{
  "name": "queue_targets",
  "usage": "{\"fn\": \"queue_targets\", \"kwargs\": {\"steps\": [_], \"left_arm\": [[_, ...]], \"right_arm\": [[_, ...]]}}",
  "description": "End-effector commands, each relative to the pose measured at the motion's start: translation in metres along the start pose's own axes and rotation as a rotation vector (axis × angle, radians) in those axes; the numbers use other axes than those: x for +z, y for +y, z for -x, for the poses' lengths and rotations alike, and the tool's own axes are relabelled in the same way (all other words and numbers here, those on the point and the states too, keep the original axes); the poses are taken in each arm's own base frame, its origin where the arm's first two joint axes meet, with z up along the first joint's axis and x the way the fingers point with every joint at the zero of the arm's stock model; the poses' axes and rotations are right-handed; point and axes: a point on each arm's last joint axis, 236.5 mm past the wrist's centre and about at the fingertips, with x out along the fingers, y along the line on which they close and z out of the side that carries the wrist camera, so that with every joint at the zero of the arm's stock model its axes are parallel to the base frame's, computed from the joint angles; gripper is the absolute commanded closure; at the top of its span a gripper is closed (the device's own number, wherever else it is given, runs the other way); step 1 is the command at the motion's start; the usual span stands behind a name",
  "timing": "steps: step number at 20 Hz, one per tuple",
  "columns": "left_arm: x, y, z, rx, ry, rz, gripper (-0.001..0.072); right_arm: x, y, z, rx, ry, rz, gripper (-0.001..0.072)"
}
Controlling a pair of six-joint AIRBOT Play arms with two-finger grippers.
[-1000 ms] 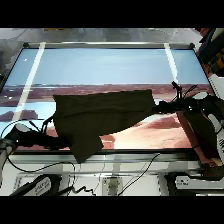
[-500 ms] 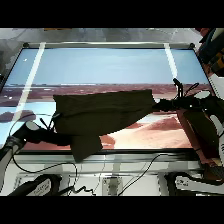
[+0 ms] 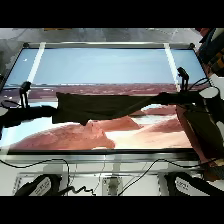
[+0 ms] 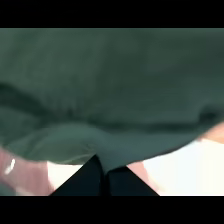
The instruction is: Fold the clothes and pants, and hang the long-sleeved shirts on hangers.
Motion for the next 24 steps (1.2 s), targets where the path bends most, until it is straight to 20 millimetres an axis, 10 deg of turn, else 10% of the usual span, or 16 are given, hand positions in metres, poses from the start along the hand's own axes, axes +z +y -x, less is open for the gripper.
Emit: {"fn": "queue_targets", "kwargs": {"steps": [1,5,10,11,12,13,14,18,24], "left_arm": [[0.063,0.053,-0.014,0.199,-0.258,0.087,0.0693],[0.092,0.096,-0.052,0.322,-0.413,0.285,0.0693],[0.118,0.095,-0.115,0.280,-0.361,0.227,0.0692],[0.121,0.096,-0.123,0.274,-0.358,0.223,0.0645],[0.124,0.096,-0.126,0.272,-0.360,0.220,0.0412],[0.127,0.095,-0.123,0.272,-0.367,0.217,0.0029],[0.131,0.098,-0.116,0.278,-0.373,0.202,0.0001],[0.123,0.112,-0.071,0.269,-0.311,0.193,0.0104],[0.010,0.129,-0.066,0.096,0.118,0.446,0.0147]], "right_arm": [[0.058,0.000,-0.027,-0.106,-0.259,-0.032,0.0703],[0.087,-0.046,-0.057,-0.199,-0.438,-0.266,0.0703],[0.060,-0.098,-0.100,-0.278,-0.387,-0.366,0.0699],[0.052,-0.104,-0.108,-0.284,-0.364,-0.375,0.0550],[0.047,-0.106,-0.113,-0.287,-0.345,-0.380,0.0143],[0.045,-0.107,-0.114,-0.286,-0.339,-0.381,0.0007],[0.045,-0.107,-0.112,-0.284,-0.332,-0.385,0.0024],[0.028,-0.114,-0.105,-0.261,-0.243,-0.425,0.0024],[-0.013,-0.109,-0.108,-0.244,-0.048,-0.385,0.0025]]}}
